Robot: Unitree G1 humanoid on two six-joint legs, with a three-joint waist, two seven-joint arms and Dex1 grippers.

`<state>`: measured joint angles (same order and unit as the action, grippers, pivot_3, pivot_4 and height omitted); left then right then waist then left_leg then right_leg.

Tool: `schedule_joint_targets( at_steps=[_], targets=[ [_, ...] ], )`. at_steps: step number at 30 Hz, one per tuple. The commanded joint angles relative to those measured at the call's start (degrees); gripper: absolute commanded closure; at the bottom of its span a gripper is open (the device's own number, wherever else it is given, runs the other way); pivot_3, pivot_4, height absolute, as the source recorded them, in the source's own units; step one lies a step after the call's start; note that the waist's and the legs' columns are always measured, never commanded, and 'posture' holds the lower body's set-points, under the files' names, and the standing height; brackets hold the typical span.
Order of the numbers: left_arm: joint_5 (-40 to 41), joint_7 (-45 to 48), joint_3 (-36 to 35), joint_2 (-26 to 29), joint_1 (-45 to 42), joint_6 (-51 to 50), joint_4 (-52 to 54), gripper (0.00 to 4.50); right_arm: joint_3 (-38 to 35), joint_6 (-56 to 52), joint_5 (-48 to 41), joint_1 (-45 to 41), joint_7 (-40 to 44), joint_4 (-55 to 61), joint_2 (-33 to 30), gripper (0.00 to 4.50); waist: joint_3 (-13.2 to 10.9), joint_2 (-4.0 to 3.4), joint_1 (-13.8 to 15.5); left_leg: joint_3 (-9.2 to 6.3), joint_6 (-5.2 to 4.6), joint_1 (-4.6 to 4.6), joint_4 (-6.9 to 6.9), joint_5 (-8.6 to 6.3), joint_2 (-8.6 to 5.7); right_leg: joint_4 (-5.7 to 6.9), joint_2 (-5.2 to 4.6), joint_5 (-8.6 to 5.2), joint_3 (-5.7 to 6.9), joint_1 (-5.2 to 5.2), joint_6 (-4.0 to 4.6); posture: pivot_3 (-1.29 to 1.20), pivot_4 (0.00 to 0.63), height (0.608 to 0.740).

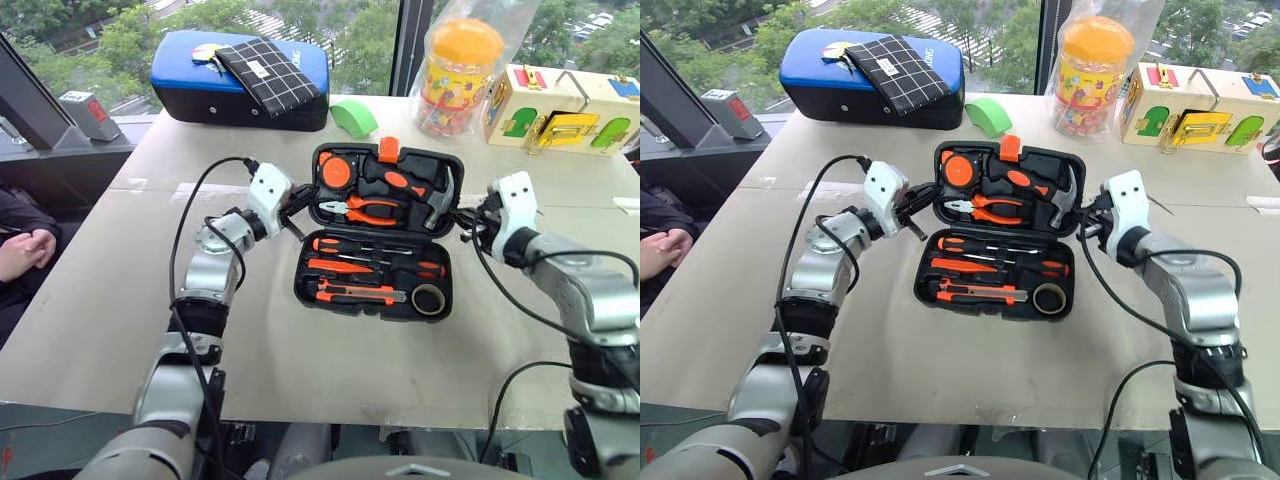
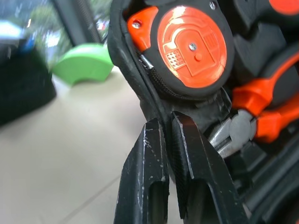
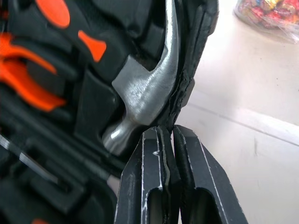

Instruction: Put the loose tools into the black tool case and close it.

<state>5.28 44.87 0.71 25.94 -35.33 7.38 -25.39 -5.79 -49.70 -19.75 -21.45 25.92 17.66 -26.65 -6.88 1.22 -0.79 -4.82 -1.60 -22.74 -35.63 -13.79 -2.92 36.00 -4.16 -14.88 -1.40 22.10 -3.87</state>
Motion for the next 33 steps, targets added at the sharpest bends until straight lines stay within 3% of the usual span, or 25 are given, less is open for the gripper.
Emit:
schedule_joint_targets(
  at_steps=[1,4,5,6,7,8,9,11,13,15,18,20,25,28,33],
  targets=[
    [-1.33,4.64,2.90,2.18,1.73,4.64,4.20,4.43,-1.03,0.49,-3.76,2.33,2.26,6.65,-0.14,4.50,0.00,0.00,0.07,-0.01,-0.05,0.03,0.00,-0.03,0.00,0.00,0.00,0.00,0.00,-0.04,0.00,0.00,0.150,0.740],
    [1.53,7.79,1.74,4.77,3.94,1.33,7.02,4.43,-0.62,0.45,-5.07,6.13,4.62,11.79,-2.38,4.50,0.03,-0.02,0.15,-0.06,-0.21,0.17,-0.02,-0.12,0.00,-0.05,-0.01,0.00,0.05,-0.22,0.01,0.00,0.150,0.740],
    [5.06,10.48,0.55,6.72,5.40,-4.52,9.91,4.50,-0.62,-0.46,-6.52,8.26,6.32,15.15,-4.06,4.05,0.03,-0.02,0.12,-0.07,-0.23,0.23,-0.02,-0.14,0.00,-0.07,-0.02,0.00,0.06,-0.27,0.01,0.00,0.150,0.740],
    [10.11,14.68,-1.90,10.90,7.52,-12.19,13.41,3.96,-2.03,-0.51,-8.35,12.20,9.24,19.71,-6.85,3.86,0.03,-0.03,0.12,-0.08,-0.25,0.27,-0.02,-0.15,0.01,-0.08,-0.02,-0.01,0.07,-0.31,0.01,0.00,0.150,0.740],
    [13.61,17.50,-3.61,13.89,9.01,-17.65,15.97,3.83,-3.09,-0.41,-9.61,14.96,11.21,22.76,-8.90,3.52,0.02,-0.04,-0.04,-0.09,-0.26,0.27,-0.02,-0.16,0.01,-0.08,-0.02,-0.01,0.08,-0.35,0.01,0.00,0.150,0.740],
    [16.42,19.53,-4.83,17.11,10.34,-23.75,18.02,3.38,-5.32,-1.74,-12.01,17.16,11.78,25.03,-9.77,2.93,0.01,-0.05,-0.35,-0.13,-0.27,0.22,0.05,-0.16,0.07,-0.11,0.01,-0.02,0.13,-0.34,0.02,0.00,0.150,0.740],
    [19.32,21.94,-5.44,20.47,11.72,-29.86,19.86,3.12,-6.50,-2.11,-12.90,19.97,13.40,27.12,-12.32,2.64,0.01,-0.04,-0.53,-0.15,-0.27,0.31,0.12,-0.16,0.13,-0.12,0.09,-0.02,0.11,-0.36,0.02,0.00,0.150,0.740],
    [23.52,28.37,-5.96,28.34,15.34,-39.25,22.83,2.06,-7.05,-1.16,-9.14,29.79,18.95,31.34,-22.84,1.62,-0.10,-0.20,-0.81,-0.29,-0.28,0.33,0.16,-0.16,0.14,-0.12,0.17,-0.04,0.16,-0.36,0.03,0.00,0.150,0.740],
    [29.03,35.99,-8.12,36.14,17.38,-47.46,24.58,1.16,-12.77,-1.52,-9.39,39.52,25.90,35.29,-29.87,1.74,-0.18,-0.29,-0.44,-0.26,-0.29,0.38,0.12,-0.17,0.08,-0.15,0.13,-0.05,0.31,-0.39,0.02,0.00,0.150,0.740],
    [33.73,39.49,-9.66,39.92,17.62,-52.58,26.55,0.25,-17.32,-2.73,-15.30,42.48,27.83,37.46,-30.23,2.34,-0.27,-0.11,-0.06,-0.18,-0.31,0.62,0.15,-0.18,0.08,-0.18,0.13,-0.07,0.38,-0.59,0.03,0.00,0.150,0.740],
    [38.68,42.32,-10.74,42.36,17.72,-57.87,30.71,0.17,-17.23,-3.17,-21.08,42.78,28.16,40.02,-28.95,3.69,-0.37,-0.08,0.25,-0.19,-0.29,0.92,-0.09,-0.19,0.25,-0.24,-0.03,-0.36,0.38,-1.07,-0.01,0.00,0.150,0.740],
    [38.85,44.14,-9.91,43.40,19.43,-56.90,35.09,0.76,-11.67,-2.88,-21.15,40.82,26.02,40.21,-28.21,4.46,-0.43,0.05,0.39,-0.16,-0.22,0.92,-0.19,-0.24,0.30,-0.25,-0.14,-0.36,0.52,-1.09,0.01,0.00,0.150,0.740],
    [35.63,39.71,-7.03,38.84,20.79,-51.70,40.73,2.87,7.52,-1.50,-12.05,27.38,18.00,34.97,-24.60,4.50,-0.52,0.01,0.38,0.10,-0.30,0.80,-0.17,-0.19,0.34,-0.29,-0.43,-0.06,0.66,-0.84,0.53,0.00,0.150,0.740],
    [35.41,37.08,-6.59,36.75,20.16,-51.26,42.36,4.34,11.32,-0.73,-9.82,26.56,17.42,34.07,-25.12,4.50,-0.39,0.21,0.88,0.11,-0.29,0.48,-0.10,-0.18,0.32,-0.30,-0.42,-0.04,0.68,-0.45,0.53,0.00,0.150,0.740],
    [35.35,32.33,-5.90,33.69,20.54,-51.15,44.87,4.43,11.87,-1.01,-10.13,27.00,16.62,34.24,-24.79,4.50,-0.34,0.27,1.63,0.02,-0.27,0.32,-0.08,-0.19,0.32,-0.44,-0.38,0.07,0.86,-0.38,0.32,0.00,0.150,0.740]
  ],
)
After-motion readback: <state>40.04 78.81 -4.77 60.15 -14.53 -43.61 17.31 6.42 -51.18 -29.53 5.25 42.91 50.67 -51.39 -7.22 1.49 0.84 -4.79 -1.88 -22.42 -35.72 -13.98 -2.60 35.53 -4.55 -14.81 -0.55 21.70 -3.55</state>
